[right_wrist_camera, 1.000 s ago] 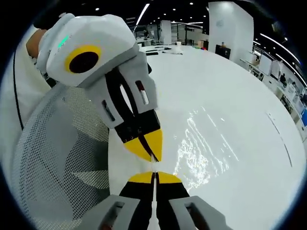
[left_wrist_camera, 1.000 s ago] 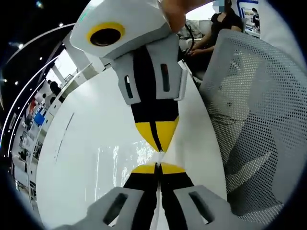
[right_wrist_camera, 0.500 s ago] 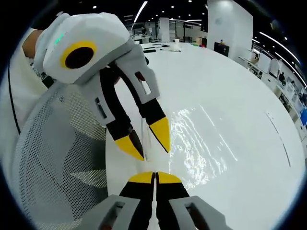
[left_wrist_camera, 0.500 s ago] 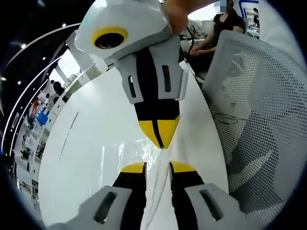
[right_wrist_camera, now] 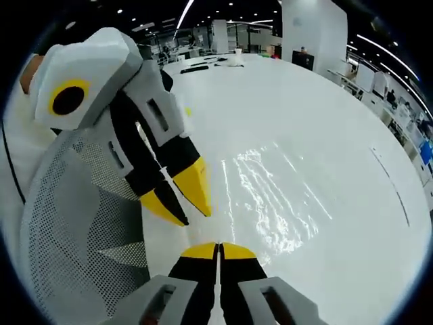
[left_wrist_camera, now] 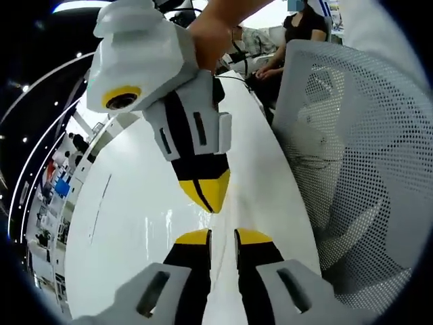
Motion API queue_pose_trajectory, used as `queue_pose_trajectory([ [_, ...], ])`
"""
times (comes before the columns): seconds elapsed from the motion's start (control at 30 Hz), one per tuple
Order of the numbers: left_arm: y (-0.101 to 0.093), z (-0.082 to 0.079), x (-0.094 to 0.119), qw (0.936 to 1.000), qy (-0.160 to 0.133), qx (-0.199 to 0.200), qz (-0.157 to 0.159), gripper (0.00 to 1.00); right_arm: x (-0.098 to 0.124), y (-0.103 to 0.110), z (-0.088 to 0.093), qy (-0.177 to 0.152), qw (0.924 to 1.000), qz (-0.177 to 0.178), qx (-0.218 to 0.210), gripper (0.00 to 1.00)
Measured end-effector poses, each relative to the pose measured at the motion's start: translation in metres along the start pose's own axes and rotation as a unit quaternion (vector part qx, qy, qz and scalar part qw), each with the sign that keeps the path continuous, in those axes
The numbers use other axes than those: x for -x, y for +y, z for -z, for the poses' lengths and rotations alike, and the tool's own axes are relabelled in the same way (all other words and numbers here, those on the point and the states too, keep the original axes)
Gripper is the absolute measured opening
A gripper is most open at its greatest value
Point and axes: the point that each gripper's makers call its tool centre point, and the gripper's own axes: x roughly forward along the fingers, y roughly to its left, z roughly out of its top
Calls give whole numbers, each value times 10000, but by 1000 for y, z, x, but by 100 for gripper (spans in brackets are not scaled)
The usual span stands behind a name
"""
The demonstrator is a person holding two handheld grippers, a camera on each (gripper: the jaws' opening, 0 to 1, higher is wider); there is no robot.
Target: Open the resealable bag by pulling the two sides of the seal apart until the entire bag opening is separated and visibly accessible.
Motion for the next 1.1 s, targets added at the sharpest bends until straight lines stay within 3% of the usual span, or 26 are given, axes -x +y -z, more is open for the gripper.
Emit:
queue_pose_trajectory([
  [0.27,-2,9,-2,9998,175,87,38,0,7,-1,-7,-170,9998,45,-36,0],
  [0.5,2,12,-1,9995,212,224,-17,0,15,-6,-17,-361,9992,190,-3,0],
  [0.77,6,14,-1,9984,236,507,0,0,26,-17,-32,-701,9959,562,72,0],
  [1.1,6,15,-3,9980,298,561,45,0,39,-33,-48,-1073,9884,1047,249,0],
])
